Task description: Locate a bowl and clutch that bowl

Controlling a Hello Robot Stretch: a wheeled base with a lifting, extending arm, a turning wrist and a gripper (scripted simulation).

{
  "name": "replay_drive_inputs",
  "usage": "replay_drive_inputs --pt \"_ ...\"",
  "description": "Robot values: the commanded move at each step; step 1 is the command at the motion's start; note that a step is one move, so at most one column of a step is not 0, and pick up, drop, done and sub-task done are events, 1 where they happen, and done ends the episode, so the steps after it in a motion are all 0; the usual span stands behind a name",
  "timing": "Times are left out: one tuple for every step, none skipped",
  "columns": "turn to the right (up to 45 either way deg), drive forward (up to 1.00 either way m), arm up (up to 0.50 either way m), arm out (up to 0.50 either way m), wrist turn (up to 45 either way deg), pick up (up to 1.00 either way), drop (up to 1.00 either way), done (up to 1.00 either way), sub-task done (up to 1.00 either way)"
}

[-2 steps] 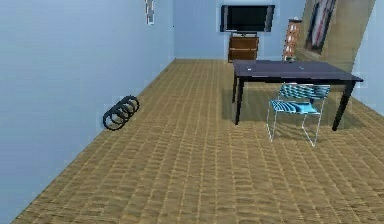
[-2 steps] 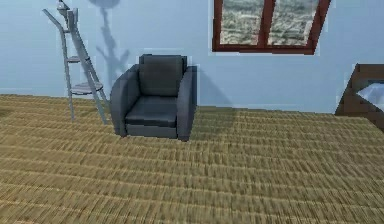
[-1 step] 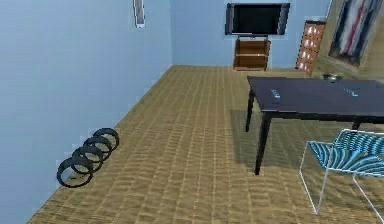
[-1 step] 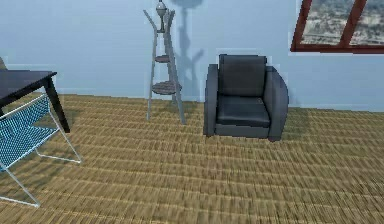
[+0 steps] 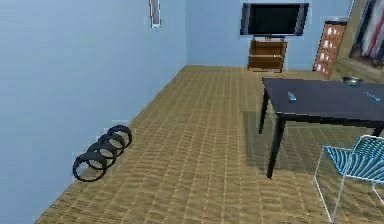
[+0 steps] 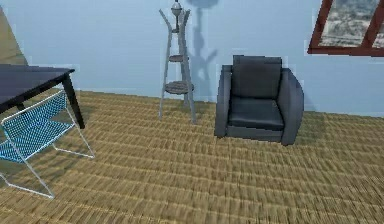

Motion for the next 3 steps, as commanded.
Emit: replay_drive_inputs --pt "0.0 1.00 0.00 0.00 0.0 0.00 0.00 0.00 0.00" --pt "0.0 0.35 0.00 0.00 0.0 0.00 0.00 0.00 0.00" --pt "9.0 0.00 0.00 0.00 0.0 0.00 0.00 0.00 0.00"
